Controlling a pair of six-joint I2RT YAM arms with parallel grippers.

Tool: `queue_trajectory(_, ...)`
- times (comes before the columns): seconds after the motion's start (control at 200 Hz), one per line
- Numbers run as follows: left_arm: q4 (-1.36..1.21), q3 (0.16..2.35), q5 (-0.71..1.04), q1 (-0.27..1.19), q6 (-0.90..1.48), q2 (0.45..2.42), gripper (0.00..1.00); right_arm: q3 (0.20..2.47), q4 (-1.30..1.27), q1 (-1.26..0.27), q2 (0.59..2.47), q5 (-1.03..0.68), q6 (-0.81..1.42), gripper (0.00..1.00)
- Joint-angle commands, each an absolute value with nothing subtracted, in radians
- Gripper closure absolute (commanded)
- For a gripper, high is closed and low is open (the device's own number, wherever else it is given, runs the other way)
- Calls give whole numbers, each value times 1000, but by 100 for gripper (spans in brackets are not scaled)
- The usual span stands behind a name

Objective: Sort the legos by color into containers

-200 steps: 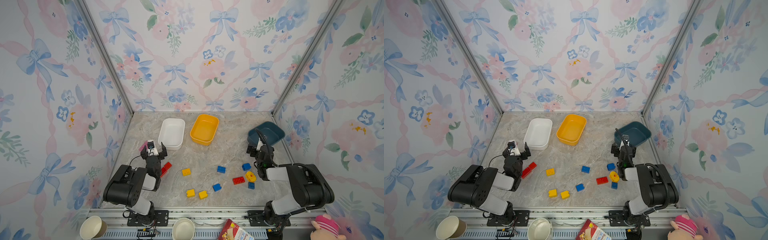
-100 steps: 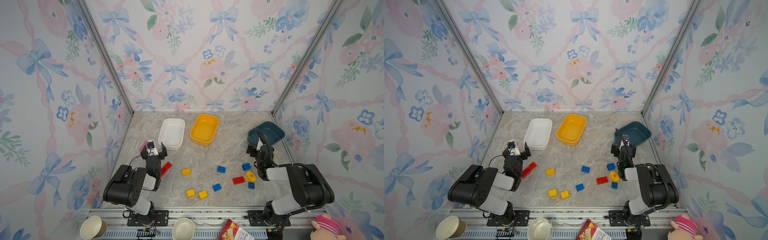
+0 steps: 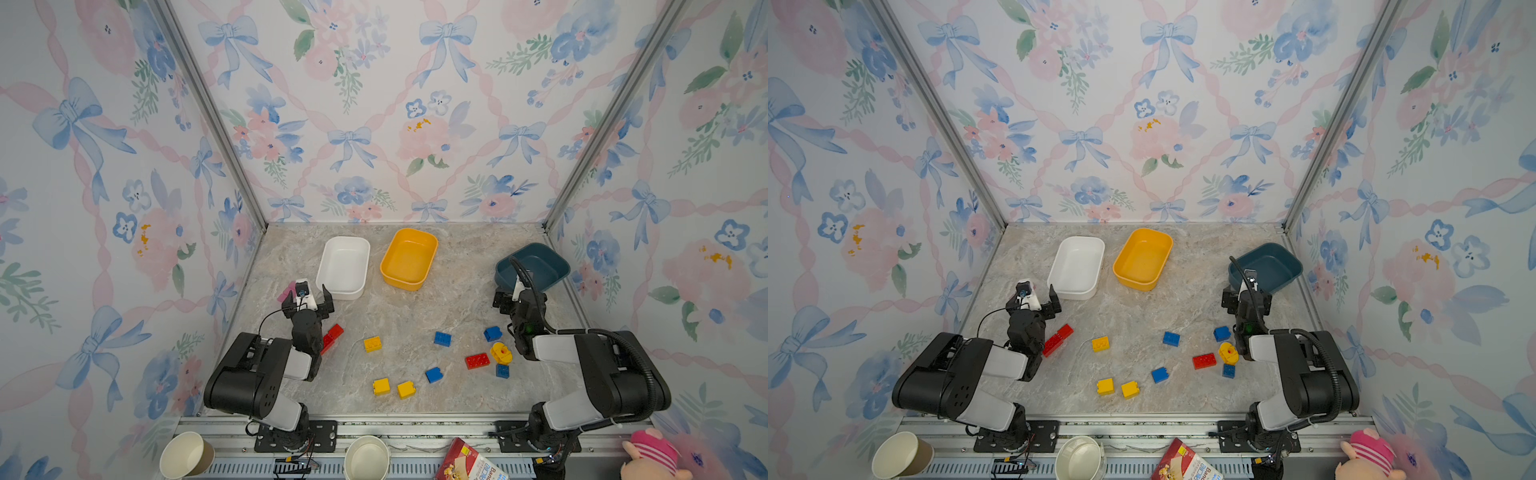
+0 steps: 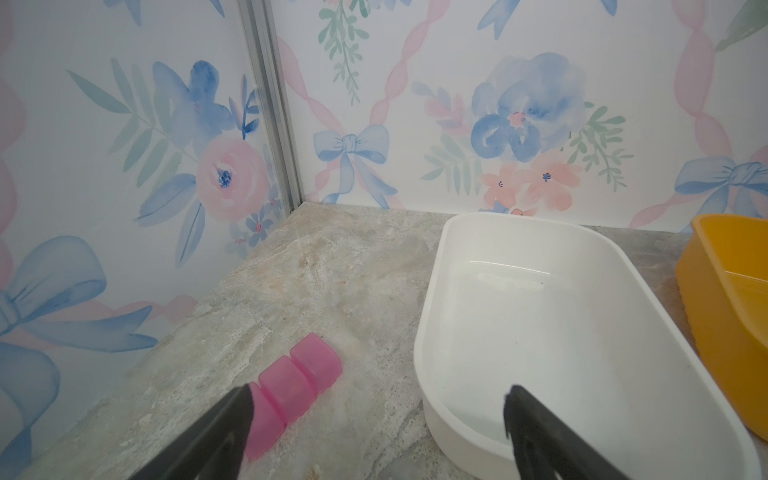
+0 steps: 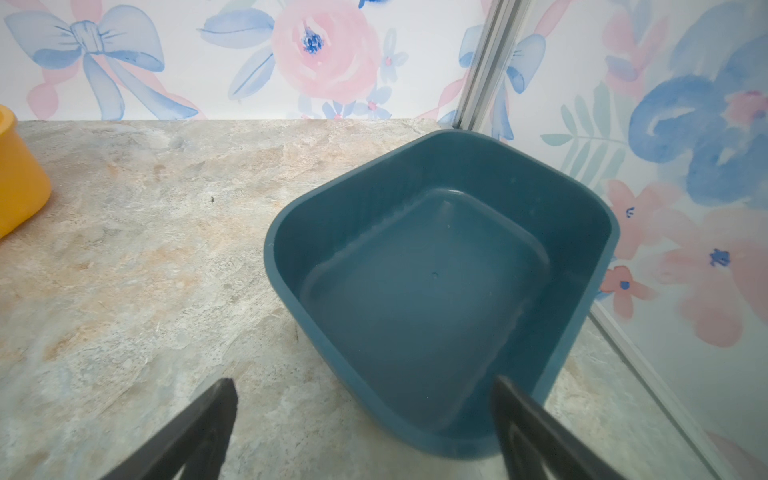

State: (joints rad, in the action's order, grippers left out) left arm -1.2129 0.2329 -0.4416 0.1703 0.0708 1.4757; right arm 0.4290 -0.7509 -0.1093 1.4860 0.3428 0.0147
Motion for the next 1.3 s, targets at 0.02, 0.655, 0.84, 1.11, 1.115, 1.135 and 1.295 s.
queue_trajectory(0.02,-892,398,-483,172,59,1384,2,597,-407,-136,1389,408,33,3)
queue_trajectory(0.655,44,1230,-131,9,160,1809,33,886,1,-383,1411,428,105,3)
queue_trajectory(0.84,103,1338,-64,-1,172,1930,35,908,26,-430,1422,428,122,3)
queue_trajectory(1.11,136,1417,-29,6,187,2037,44,923,44,-459,1428,430,128,3)
queue_trajectory(1.115,138,1417,-29,6,188,2039,45,923,44,-459,1428,430,128,3)
queue_trajectory(1.135,142,1421,-30,6,190,2044,46,923,45,-461,1429,431,128,3)
queue_trajectory(1.295,152,1430,-14,17,202,2073,57,928,49,-469,1429,436,130,3)
